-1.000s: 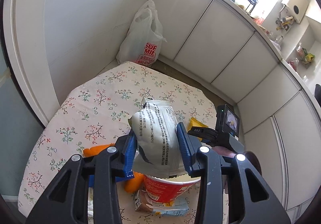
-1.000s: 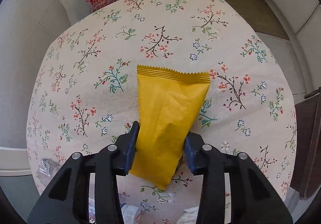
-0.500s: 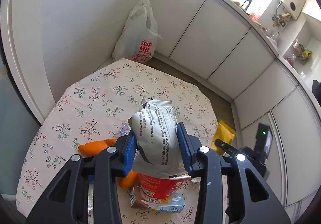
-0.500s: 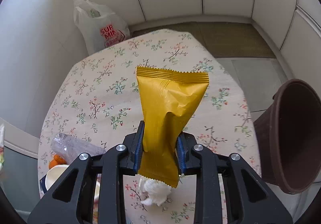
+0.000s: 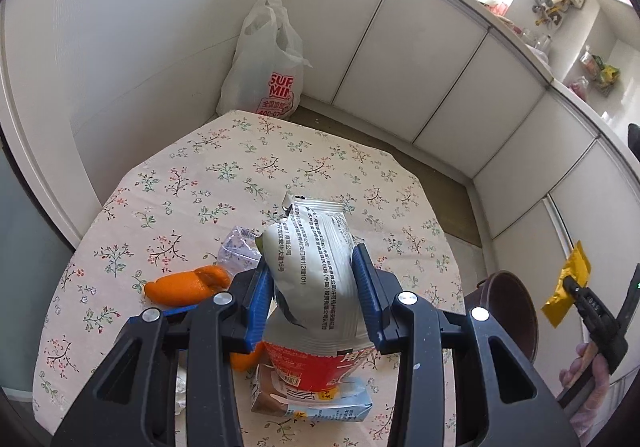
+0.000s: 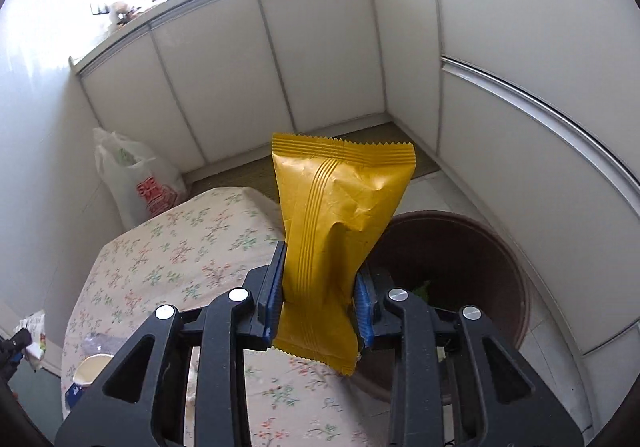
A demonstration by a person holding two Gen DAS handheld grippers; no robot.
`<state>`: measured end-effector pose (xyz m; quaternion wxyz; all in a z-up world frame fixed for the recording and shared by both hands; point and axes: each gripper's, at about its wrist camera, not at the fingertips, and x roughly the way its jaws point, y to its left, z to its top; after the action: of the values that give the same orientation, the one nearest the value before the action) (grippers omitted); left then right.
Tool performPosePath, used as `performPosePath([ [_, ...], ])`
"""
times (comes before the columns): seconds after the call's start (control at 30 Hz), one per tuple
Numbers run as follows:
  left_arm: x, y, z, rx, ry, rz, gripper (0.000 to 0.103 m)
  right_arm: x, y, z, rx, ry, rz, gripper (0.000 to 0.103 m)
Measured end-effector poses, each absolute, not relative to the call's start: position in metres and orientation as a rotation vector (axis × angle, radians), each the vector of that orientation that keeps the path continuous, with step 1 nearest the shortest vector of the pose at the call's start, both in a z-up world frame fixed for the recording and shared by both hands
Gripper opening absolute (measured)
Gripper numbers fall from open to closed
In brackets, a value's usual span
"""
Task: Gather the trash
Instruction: 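Drop the yellow packet and white wrapper into the brown bin, opening both tools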
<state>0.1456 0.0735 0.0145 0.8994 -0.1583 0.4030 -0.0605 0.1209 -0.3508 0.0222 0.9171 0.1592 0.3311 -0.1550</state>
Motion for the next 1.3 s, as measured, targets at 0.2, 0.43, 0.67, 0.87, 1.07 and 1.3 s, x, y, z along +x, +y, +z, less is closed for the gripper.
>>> performPosePath([
  [0.2,0.136,0.041,0.014,-0.27,0.814,-0.171,0.039,0.11,-0.417,0.0,0.458,0.766,-0.442,0.03],
  [0.43,0.127,-0.018,0.021,-0.223,0.767,-0.235,0.039,0.091,-0.453,-0.017,0.593,0.817,-0.512,0.073],
  [0.67,0.129,-0.102,0.016,-0.244,0.785,-0.364,0.04,0.055,-0.474,0.002,0.593,0.698,-0.679,0.094],
  [0.87,0.132,-0.208,0.014,-0.2,0.812,-0.521,0.042,0.028,-0.491,0.018,0.533,0.61,-0.843,0.096],
  [1.07,0.142,-0.286,0.007,-0.143,0.853,-0.611,0.044,0.01,-0.519,0.02,0.629,0.583,-0.853,0.096],
  [1.3,0.155,-0.301,-0.011,-0.119,0.941,-0.589,0.069,0.013,-0.525,0.014,0.694,0.582,-0.844,0.096],
])
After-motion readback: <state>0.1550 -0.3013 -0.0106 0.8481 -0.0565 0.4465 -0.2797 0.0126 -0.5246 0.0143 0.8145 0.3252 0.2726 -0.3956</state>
